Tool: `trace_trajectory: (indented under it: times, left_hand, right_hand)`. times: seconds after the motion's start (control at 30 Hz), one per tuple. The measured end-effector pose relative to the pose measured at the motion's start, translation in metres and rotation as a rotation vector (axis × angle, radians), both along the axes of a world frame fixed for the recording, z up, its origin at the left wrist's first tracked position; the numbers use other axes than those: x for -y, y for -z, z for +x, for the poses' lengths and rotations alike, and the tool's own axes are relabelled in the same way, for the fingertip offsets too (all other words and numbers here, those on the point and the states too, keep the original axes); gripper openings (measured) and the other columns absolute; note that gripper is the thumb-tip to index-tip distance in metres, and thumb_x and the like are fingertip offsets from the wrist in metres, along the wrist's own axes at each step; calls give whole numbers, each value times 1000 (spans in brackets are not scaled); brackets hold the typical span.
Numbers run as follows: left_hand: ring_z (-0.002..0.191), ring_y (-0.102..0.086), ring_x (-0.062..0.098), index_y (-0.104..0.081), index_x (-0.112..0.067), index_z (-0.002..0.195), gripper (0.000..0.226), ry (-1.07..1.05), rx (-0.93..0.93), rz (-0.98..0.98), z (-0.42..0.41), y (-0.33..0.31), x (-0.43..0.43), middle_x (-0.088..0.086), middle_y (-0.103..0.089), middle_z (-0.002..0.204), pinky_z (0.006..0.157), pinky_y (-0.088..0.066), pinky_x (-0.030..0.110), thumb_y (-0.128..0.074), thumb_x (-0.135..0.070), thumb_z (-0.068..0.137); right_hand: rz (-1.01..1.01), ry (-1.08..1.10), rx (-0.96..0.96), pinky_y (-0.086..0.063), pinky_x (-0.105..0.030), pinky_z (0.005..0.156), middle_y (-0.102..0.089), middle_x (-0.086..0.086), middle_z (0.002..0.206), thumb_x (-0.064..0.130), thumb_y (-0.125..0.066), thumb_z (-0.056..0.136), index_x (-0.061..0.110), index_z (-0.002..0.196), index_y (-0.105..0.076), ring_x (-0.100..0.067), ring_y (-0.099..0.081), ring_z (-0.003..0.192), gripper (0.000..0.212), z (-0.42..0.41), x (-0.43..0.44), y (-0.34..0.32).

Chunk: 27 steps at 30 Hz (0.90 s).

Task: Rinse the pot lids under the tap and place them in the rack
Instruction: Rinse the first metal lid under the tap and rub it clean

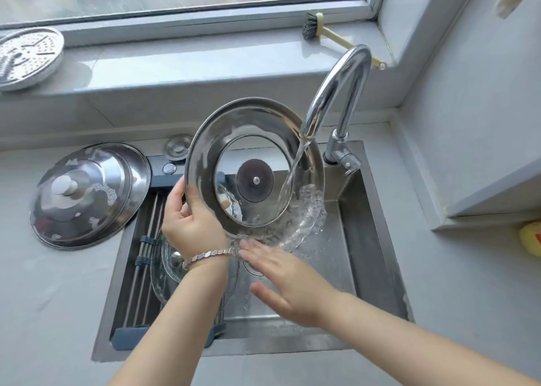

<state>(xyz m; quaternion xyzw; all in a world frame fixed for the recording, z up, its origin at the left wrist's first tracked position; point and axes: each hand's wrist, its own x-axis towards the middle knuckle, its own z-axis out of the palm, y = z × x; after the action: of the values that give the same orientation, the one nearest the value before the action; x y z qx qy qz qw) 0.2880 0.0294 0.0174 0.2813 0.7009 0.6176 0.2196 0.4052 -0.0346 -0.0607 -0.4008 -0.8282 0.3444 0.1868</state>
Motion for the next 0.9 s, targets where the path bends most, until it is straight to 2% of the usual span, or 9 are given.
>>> trace_trajectory:
  times: [0.13, 0.23, 0.33, 0.4, 0.47, 0.57, 0.67, 0.73, 0.9]
  left_hand:
    - [58, -64, 21, -62, -17, 115, 26, 191, -283, -32, -3, -11, 6, 16, -71, 80, 56, -49, 29, -51, -16, 92]
    - [84, -65, 35, -55, -22, 126, 48, 355, -566, -223, 10, -33, 8, 14, -71, 95, 78, -51, 41, -44, 0, 84]
    - [102, -59, 38, -37, -30, 138, 67, 569, -853, -507, 32, -54, 9, 6, -52, 135, 82, -43, 37, -40, 3, 80]
    - [105, -57, 37, -31, -27, 138, 63, 731, -1003, -647, 45, -59, 6, 5, -48, 135, 75, -40, 34, -40, 1, 82]
    - [106, -55, 37, -35, -20, 130, 48, 831, -1042, -773, 51, -61, 0, 11, -54, 122, 71, -35, 32, -40, -4, 85]
    - [108, -54, 37, -44, -10, 117, 31, 859, -911, -866, 38, -51, -13, 17, -58, 118, 76, -37, 34, -40, -10, 87]
    - [99, -57, 33, -47, -7, 120, 37, 812, -593, -917, 11, -21, -20, 16, -58, 112, 85, -47, 36, -37, -3, 85]
    - [89, -56, 28, -43, -9, 129, 45, 780, -345, -931, 1, 3, -13, 10, -56, 102, 84, -50, 36, -34, 3, 86]
    - [91, -59, 33, -43, -5, 123, 42, 674, 57, -957, 2, 55, 14, 14, -56, 95, 86, -51, 48, -31, 10, 85]
  right_hand:
    - [83, 415, 14, -42, -38, 98, -69, 3, 110, 39, -38, 94, 16, 104, -68, -11, -57, 108, 39, 29, -2, 30]
    - [-448, 826, -2, -36, -41, 105, -54, -6, 129, 33, -41, 96, 13, 126, -52, -21, -47, 123, 37, 38, -13, 39]
    - [-1120, 990, -472, -46, -40, 95, -47, -12, 131, 37, -34, 99, 12, 133, -34, -31, -49, 121, 42, 28, -30, 40]
    - [-1343, 1043, -668, -51, -40, 79, -59, -12, 110, 33, -34, 101, 13, 122, -44, -33, -61, 99, 31, 19, -36, 53]
    - [-1365, 1014, -527, -51, -39, 73, -60, -16, 103, 23, -37, 99, 12, 114, -52, -29, -61, 86, 23, 13, -32, 68]
    - [-1218, 899, -222, -45, -25, 64, -57, -13, 93, 13, -39, 94, 9, 104, -55, -20, -54, 74, 19, 24, -22, 71]
    - [-1027, 909, -105, -36, -16, 43, -52, -5, 70, 3, -40, 91, 11, 75, -50, -14, -46, 58, 21, 59, -25, 55]
    - [-842, 900, 57, -34, -21, 48, -50, -5, 68, 3, -37, 91, 12, 66, -46, -20, -47, 63, 27, 87, -34, 46]
    - [-512, 842, 412, -34, -31, 70, -56, -17, 99, 17, -30, 97, 9, 90, -47, -30, -52, 90, 20, 133, -63, 8]
